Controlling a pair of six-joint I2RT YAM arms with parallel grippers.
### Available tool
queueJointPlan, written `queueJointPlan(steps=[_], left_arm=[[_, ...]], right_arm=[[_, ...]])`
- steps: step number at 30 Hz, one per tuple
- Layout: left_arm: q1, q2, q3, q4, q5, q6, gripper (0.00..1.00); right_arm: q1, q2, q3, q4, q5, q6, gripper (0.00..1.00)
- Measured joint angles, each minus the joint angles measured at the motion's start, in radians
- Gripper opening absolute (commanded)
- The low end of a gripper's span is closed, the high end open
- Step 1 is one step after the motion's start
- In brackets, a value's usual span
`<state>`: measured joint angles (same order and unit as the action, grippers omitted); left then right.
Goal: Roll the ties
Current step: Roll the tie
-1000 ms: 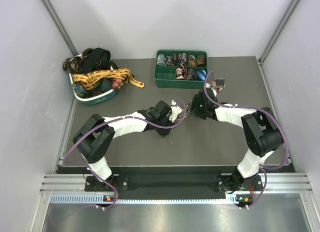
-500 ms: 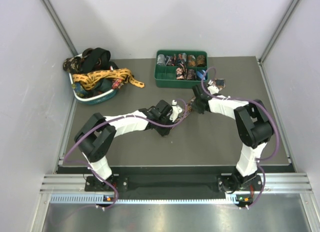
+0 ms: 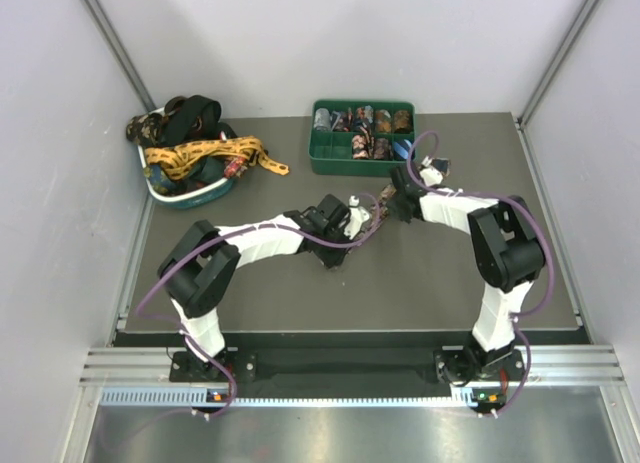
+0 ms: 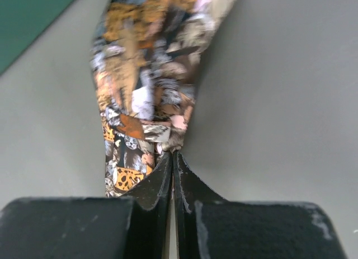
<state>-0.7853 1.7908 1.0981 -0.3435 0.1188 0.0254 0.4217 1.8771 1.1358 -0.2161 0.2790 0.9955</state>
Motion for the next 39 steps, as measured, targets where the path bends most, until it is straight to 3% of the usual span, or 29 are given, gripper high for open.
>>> queueJointPlan(steps=[15, 21, 29, 36, 39], left_arm=[[0.0, 0.115, 0.143, 0.021, 0.05, 0.003, 0.3], [0.0, 0.151, 0.193, 0.005, 0.064, 0.002, 0.3], [-0.002, 0.151, 0.195, -0.001, 0.052, 0.003, 0.32], [-0.003, 0.151, 0.196, -0.003, 0.046, 0.005, 0.34], [-0.003, 0.151, 0.196, -0.003, 0.047, 0.011, 0.35]], right_arm=[[-0.181, -0.027, -0.042, 0.045, -0.09, -0.091, 0.0], [-0.223, -0.031, -0.041, 0.061, -0.075, -0.14, 0.31], [-0.248, -0.092, -0.096, 0.096, -0.113, -0.235, 0.56], [-0.236, -0.366, -0.356, 0.265, -0.281, -0.348, 0.7], [-0.21, -0.449, -0.419, 0.311, -0.363, -0.384, 0.68]])
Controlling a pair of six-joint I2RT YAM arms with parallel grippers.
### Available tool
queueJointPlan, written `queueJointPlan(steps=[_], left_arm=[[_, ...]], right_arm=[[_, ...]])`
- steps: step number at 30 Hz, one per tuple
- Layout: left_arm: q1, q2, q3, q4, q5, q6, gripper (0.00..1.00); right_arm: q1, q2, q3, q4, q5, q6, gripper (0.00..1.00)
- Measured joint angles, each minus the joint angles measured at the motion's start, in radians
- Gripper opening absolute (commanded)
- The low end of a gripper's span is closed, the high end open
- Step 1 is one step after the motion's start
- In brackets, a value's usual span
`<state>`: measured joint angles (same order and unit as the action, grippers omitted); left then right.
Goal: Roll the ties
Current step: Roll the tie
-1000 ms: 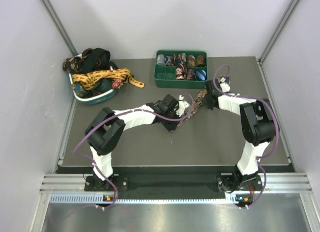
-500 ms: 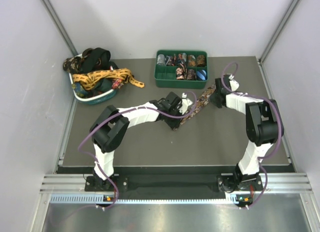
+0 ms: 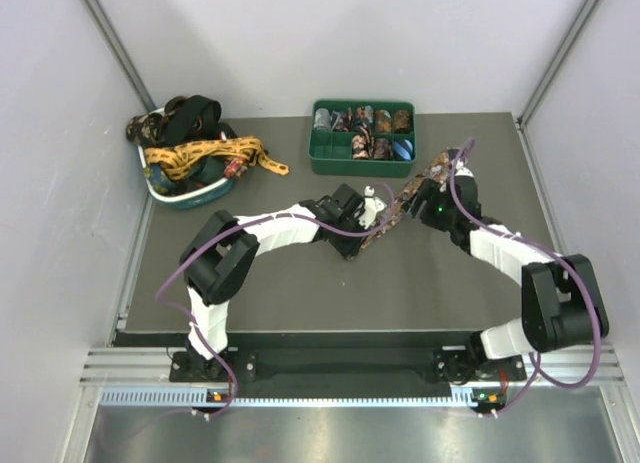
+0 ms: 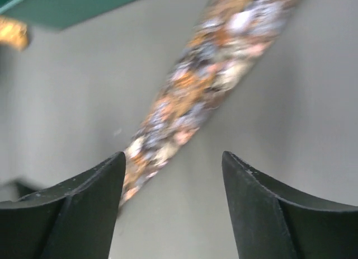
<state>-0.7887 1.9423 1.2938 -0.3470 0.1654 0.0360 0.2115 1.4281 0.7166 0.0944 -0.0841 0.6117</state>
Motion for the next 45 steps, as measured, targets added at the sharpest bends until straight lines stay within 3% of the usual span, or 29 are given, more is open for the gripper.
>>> queueJointPlan(steps=[6, 19, 27, 45], left_arm=[[0.0, -0.016, -0.029, 0.028, 0.002, 0.015, 0.37], [0.0, -0.027, -0.048, 0.047, 0.01, 0.027, 0.37], [0.004, -0.034, -0.054, 0.041, 0.01, 0.038, 0.37], [0.008, -0.045, -0.062, 0.027, 0.007, 0.046, 0.37]], right_arm=[[0.062, -0.004, -0.042, 0.066, -0.218, -0.001, 0.5], [0.108, 0.195, -0.122, 0.362, -0.567, 0.075, 0.53], [0.138, 0.317, -0.154, 0.513, -0.627, 0.133, 0.55], [0.145, 0.333, -0.125, 0.617, -0.64, 0.177, 0.5]])
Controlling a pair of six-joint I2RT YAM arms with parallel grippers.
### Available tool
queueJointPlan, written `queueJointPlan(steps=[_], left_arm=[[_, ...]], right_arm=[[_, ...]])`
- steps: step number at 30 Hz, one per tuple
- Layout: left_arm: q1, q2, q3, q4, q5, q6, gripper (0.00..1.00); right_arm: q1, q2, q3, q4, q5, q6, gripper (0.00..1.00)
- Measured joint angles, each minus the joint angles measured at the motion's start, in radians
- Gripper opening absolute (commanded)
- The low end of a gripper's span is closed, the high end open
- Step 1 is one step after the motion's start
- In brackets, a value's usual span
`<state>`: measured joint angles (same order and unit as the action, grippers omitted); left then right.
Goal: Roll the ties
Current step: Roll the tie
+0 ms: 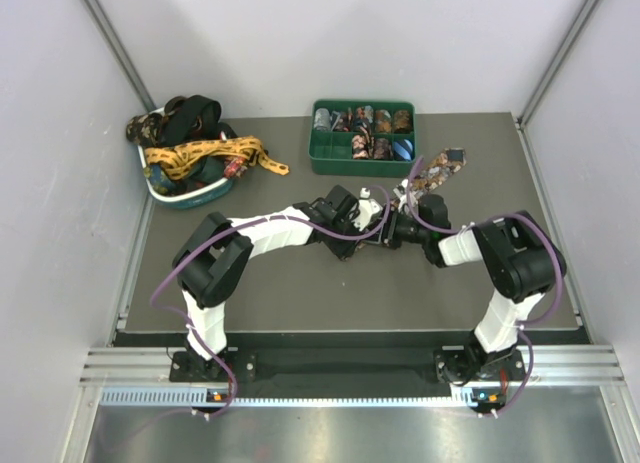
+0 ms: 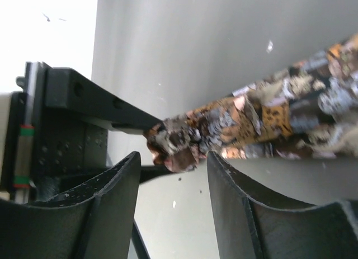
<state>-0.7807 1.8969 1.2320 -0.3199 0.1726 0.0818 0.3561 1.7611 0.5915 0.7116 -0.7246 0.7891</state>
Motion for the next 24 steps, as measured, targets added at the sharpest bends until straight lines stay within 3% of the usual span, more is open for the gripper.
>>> queueJointPlan(steps=[10, 14, 20, 24], left_arm=[[0.0, -0.001, 0.0, -0.001, 0.003, 0.002, 0.38], [0.0, -0.001, 0.0, -0.001, 0.002, 0.005, 0.4], [-0.001, -0.002, 0.0, -0.006, -0.003, 0.018, 0.57], [-0.001, -0.006, 0.0, -0.019, -0.007, 0.023, 0.68]], right_arm=[[0.025, 0.083, 0.052, 0.002, -0.015, 0.0, 0.43], [0.028, 0.092, 0.052, -0.001, -0.017, -0.003, 0.31], [0.028, 0.101, 0.052, 0.001, -0.027, -0.003, 0.2], [0.028, 0.108, 0.064, -0.001, -0.031, -0.003, 0.19]])
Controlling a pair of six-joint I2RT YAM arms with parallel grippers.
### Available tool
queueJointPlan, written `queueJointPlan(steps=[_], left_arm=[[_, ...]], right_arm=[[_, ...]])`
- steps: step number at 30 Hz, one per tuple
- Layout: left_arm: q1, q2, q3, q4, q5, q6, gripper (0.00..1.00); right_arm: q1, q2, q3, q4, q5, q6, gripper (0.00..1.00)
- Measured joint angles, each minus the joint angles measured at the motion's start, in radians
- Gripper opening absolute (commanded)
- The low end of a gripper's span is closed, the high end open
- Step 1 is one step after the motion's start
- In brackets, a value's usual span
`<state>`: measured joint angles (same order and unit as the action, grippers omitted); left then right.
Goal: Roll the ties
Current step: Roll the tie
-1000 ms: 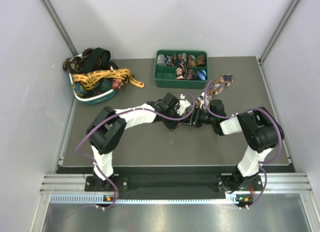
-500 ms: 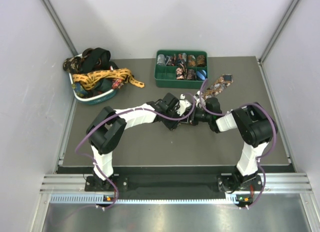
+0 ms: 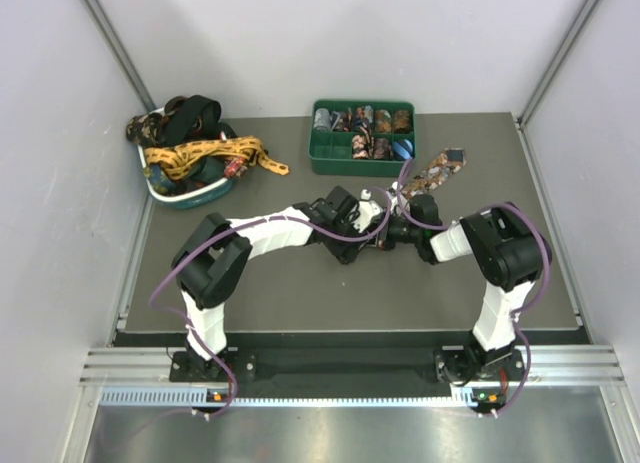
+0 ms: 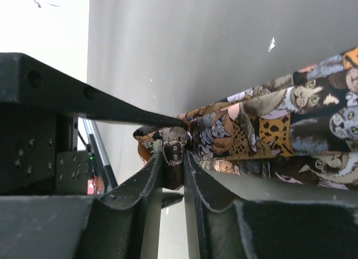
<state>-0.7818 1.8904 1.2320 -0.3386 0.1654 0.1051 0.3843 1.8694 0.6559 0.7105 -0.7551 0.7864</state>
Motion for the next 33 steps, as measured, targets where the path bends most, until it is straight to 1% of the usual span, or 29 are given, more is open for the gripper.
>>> queueJointPlan(steps=[1, 3, 4, 9, 13, 18, 20, 23, 26, 29, 33], left_arm=[[0.0, -0.004, 0.0, -0.005, -0.003, 0.001, 0.74], [0.0, -0.017, -0.001, -0.009, -0.008, 0.006, 0.97], [0.0, -0.027, -0.002, -0.009, -0.012, 0.004, 0.99], [0.0, -0.135, -0.051, 0.008, -0.029, -0.001, 0.99], [0.001, -0.323, -0.183, 0.104, -0.048, -0.005, 0.99], [0.001, -0.598, -0.433, 0.373, -0.139, -0.005, 0.99], [0.002, -0.645, -0.497, 0.465, -0.188, 0.003, 0.99], [0.001, -0.609, -0.505, 0.51, -0.271, 0.011, 0.99], [0.003, -0.52, -0.455, 0.487, -0.306, 0.022, 0.99], [0.003, -0.423, -0.377, 0.443, -0.282, 0.029, 0.99], [0.003, -0.404, -0.37, 0.418, -0.203, 0.055, 0.99]], right_arm=[[0.0, 0.0, 0.003, 0.002, 0.0, 0.0, 0.19], [0.0, 0.001, 0.007, 0.001, 0.0, 0.0, 0.19], [0.0, 0.001, 0.007, 0.002, 0.0, -0.001, 0.19], [0.0, 0.001, 0.007, 0.0, 0.0, -0.001, 0.18], [0.0, 0.001, 0.007, 0.0, 0.001, -0.006, 0.18], [0.0, 0.001, 0.007, -0.003, 0.003, -0.014, 0.18], [0.003, 0.0, 0.007, -0.005, 0.008, -0.018, 0.18], [0.013, 0.0, 0.008, -0.008, 0.019, -0.024, 0.18], [0.019, -0.001, 0.014, -0.013, 0.024, -0.026, 0.18], [0.022, -0.001, 0.026, -0.022, 0.027, -0.029, 0.18], [0.023, -0.001, 0.046, -0.041, 0.027, -0.036, 0.18]])
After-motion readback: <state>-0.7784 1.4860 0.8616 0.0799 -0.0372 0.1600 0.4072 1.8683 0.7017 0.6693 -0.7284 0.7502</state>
